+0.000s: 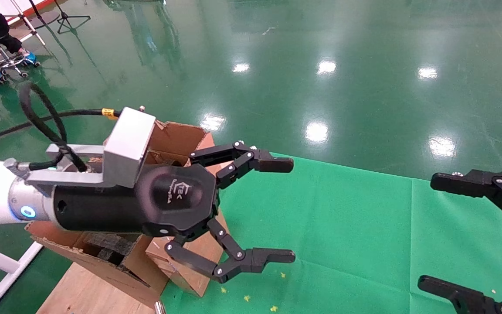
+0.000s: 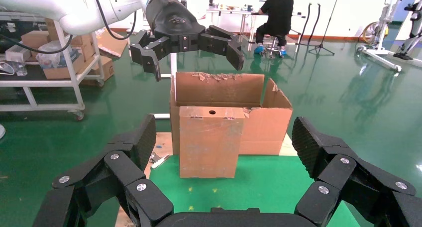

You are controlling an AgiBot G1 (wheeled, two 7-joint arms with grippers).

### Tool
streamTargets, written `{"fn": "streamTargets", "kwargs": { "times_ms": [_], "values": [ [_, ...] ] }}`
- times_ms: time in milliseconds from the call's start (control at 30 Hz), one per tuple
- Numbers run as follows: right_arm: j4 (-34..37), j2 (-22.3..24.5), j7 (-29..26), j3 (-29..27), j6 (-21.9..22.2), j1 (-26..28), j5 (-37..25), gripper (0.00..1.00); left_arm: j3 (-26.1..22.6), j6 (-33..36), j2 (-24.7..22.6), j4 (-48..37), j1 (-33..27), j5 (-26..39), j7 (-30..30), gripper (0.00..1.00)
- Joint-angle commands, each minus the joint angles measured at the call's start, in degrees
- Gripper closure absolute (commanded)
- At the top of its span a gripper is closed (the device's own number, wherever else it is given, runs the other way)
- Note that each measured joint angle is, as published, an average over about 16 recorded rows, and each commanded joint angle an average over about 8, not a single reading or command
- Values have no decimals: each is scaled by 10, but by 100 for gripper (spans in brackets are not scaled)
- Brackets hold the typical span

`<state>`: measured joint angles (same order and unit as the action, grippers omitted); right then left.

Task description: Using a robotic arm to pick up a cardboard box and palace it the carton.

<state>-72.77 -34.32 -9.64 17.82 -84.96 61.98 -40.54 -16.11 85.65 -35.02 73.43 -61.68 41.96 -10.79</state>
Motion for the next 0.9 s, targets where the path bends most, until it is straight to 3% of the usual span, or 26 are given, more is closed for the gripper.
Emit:
{"fn": "streamTargets", "kwargs": {
  "times_ms": [33,433,500,700,767,900],
  "values": [
    [0,0,0,0,0,0,0,0,0,0,0,0,0,0,0,0],
    [0,0,0,0,0,0,0,3,0,0,0,0,0,0,0,0],
    [0,0,0,0,0,0,0,21,0,0,1,1,0,2,1,0],
    [0,0,0,0,0,0,0,93,-10,-6,16,3,-14,44,-2,0],
    [0,0,0,0,0,0,0,100,-17,-10,24,5,-25,72,-6,0],
    [0,0,0,0,0,0,0,100,-29,-13,37,9,-44,114,-14,0]
  ]
}}
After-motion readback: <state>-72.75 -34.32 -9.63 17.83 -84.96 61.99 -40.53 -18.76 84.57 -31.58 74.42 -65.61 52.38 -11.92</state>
